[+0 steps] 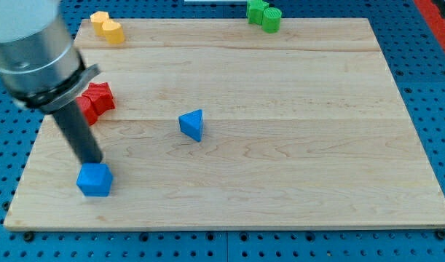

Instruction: Push the cube into the triangle

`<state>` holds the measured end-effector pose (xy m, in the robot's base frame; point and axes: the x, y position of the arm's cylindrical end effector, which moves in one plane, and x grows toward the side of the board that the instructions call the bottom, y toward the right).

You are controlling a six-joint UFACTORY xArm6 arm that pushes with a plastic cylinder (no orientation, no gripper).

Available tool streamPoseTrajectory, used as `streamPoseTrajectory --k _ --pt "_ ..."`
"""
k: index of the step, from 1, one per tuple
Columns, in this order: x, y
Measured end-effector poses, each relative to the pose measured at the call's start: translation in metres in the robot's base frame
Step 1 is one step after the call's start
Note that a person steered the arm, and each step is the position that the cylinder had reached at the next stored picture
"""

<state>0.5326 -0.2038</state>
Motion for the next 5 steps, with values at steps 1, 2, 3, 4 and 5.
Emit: streamPoseTrajectory --k 1,2,3,4,5 --pt "0.027 -0.035" --pt "0.061 -0.023" --pt "0.017 0.026" --pt "-0.034 0.064" --pt "-0.059 0.083"
